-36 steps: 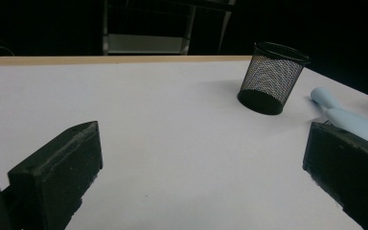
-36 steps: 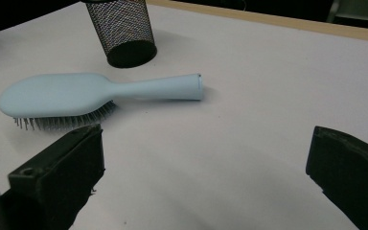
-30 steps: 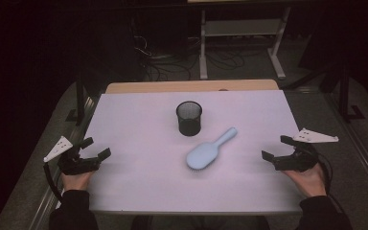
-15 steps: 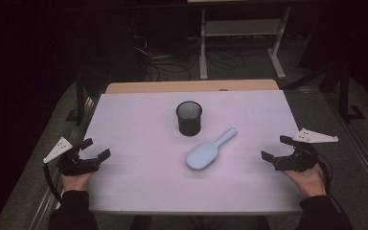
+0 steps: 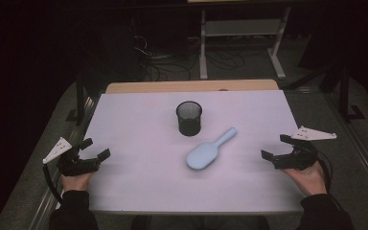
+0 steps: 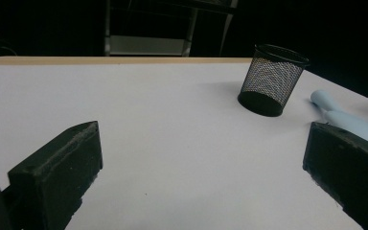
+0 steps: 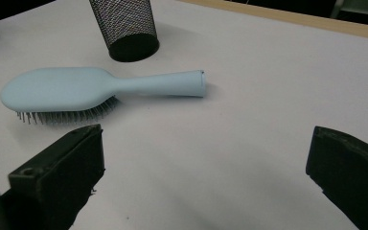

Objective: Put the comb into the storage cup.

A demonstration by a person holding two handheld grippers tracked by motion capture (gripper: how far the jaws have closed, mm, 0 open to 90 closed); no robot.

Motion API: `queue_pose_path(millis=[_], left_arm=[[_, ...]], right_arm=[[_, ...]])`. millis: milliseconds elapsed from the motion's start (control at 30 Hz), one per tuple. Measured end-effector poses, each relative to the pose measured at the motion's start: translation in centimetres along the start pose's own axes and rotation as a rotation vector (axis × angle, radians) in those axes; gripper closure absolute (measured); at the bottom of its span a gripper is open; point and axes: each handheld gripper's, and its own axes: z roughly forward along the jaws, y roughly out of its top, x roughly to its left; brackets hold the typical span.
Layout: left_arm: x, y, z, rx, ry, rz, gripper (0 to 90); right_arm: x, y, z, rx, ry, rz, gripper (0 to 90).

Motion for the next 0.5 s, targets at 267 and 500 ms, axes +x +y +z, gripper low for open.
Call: queue_pose_path(millis=[267,500], left_arm=[[0.0,0.0,0.0,0.001,0.001,0.003,0.0],[0.0,0.0,0.0,0.001,0.002,0.004,0.0]], right_arm=[[0.3,1.6,0.6,0.036,0.015,-0.032,0.0],[0.7,2.6,1.3,0.062,0.03,-0.053,0.0]])
